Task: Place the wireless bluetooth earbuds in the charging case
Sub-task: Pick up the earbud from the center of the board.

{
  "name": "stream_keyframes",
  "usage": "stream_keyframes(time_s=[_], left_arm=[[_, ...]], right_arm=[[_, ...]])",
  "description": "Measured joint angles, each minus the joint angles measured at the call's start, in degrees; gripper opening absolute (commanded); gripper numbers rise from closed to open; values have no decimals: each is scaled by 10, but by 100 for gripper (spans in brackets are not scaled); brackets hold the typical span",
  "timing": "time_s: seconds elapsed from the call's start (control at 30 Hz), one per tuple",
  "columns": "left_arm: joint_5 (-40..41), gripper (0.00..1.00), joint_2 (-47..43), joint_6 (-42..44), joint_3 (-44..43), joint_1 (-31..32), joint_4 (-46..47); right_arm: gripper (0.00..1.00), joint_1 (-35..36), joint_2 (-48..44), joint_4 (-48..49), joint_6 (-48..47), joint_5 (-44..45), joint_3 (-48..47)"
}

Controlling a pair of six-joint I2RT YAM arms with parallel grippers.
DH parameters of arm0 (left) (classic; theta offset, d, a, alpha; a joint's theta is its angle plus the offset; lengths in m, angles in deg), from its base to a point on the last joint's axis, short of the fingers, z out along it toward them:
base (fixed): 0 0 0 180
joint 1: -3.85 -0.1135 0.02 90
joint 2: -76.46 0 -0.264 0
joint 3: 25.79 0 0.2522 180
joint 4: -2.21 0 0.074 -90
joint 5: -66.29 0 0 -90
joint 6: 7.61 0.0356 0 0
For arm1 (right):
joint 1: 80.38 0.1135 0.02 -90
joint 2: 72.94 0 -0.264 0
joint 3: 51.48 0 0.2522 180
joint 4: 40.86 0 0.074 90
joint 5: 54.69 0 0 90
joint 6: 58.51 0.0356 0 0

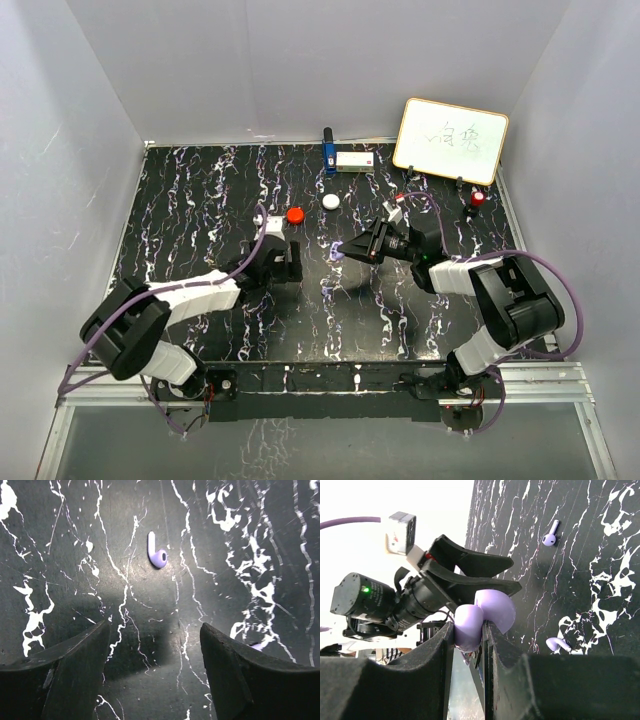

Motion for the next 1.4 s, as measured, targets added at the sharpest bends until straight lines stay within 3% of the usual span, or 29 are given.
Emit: stream_keyframes(time_s=[0.27, 0.83, 1.4], left_arm=[[-6, 59, 49, 14, -13, 0, 4], [-176, 57, 34, 27, -11, 34, 50], [-151, 54, 61, 34, -13, 92, 43]], right_arm=[[0, 0, -14, -16, -14, 1, 0], [0, -41, -18, -51, -21, 24, -9], [0, -58, -28, -63, -27, 22, -14]])
